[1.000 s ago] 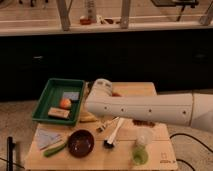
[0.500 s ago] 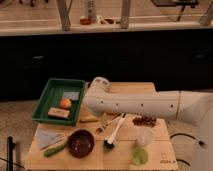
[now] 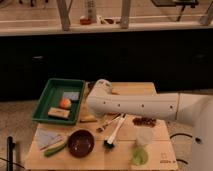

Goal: Place fork in purple bowl

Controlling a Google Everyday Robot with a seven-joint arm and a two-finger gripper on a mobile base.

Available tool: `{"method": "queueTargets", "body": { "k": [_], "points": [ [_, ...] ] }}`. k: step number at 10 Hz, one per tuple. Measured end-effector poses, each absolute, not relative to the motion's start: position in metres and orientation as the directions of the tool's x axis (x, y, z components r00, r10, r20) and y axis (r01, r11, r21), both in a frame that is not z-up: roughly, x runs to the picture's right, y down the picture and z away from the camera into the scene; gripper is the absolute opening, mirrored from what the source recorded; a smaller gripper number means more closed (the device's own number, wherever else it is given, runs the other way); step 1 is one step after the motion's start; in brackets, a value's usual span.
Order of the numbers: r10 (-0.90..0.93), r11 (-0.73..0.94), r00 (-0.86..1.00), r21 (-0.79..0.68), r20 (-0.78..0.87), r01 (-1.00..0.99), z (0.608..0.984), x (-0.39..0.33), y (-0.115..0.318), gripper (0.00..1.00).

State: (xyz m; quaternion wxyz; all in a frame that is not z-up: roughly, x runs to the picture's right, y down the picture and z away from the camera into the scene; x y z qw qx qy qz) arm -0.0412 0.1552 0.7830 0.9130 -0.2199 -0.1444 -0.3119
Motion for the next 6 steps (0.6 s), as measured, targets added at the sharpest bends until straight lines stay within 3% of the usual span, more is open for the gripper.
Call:
{"method": "queueTargets", "body": {
  "k": [4, 6],
  "points": [
    [-0.474, 0.716, 0.780, -0.338, 0.408, 0.611, 0.791, -0.026, 0.165, 0.60],
    [-0.454, 0.717, 0.789, -0.357, 0.413, 0.599, 0.798, -0.016, 0.172, 0.51]
  ]
}}
